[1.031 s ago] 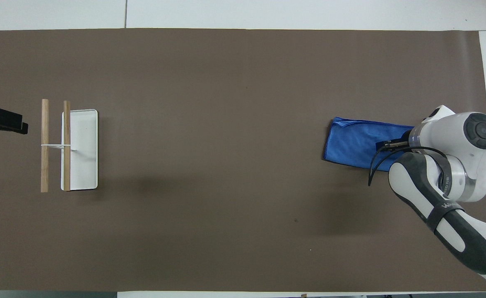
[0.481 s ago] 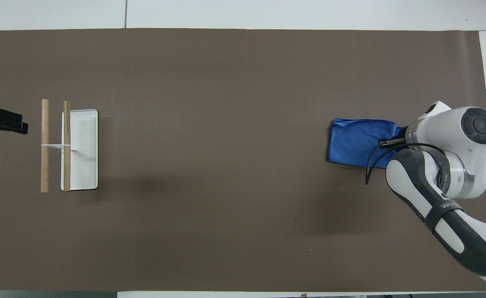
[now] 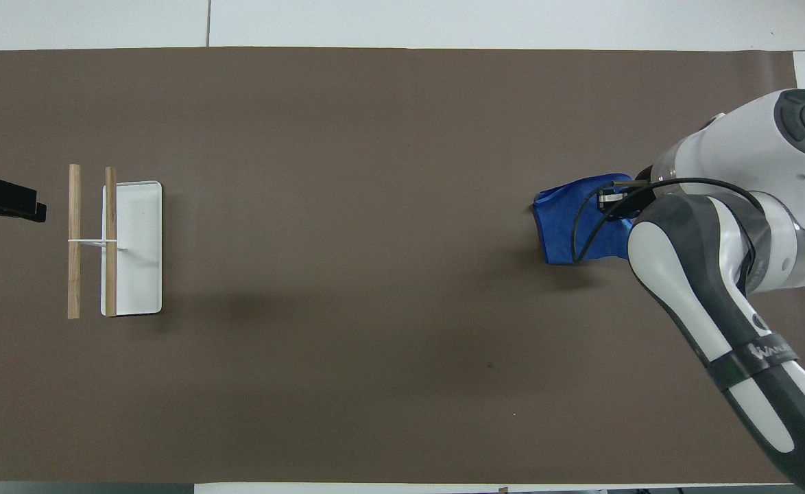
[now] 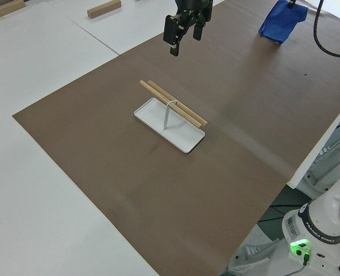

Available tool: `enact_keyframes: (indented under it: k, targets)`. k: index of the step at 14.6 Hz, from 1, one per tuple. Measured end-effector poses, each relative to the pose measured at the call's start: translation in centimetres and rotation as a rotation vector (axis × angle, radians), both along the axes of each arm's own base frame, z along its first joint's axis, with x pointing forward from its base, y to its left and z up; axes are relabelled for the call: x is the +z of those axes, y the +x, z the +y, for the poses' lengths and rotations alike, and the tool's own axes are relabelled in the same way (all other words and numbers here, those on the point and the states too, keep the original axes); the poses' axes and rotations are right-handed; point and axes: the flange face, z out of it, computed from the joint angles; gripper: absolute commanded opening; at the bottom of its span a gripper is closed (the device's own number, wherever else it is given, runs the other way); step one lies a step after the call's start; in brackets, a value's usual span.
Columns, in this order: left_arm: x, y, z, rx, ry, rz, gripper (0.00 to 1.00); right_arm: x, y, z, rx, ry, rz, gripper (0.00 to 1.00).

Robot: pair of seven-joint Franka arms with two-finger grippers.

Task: Right arm passes towel to left arm to hang
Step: 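Lift the towel with the right gripper toward the left gripper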

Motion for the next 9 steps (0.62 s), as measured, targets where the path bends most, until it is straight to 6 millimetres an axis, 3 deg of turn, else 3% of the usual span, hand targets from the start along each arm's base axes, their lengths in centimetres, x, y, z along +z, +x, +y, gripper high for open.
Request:
enact_keyframes:
  k: [5,9]
  targets:
    - [-0.4,0.0,-0.3,-0.005,0.0,0.002,1.0,4.1,1.1,8.2,-0.297,0.288,-0.008,0.0]
    - [-0.9,0.0,-0.6,-0.01,0.0,-0.003,1.0,5.4,0.9,14.9,-0.536,0.512,0.018,0.0]
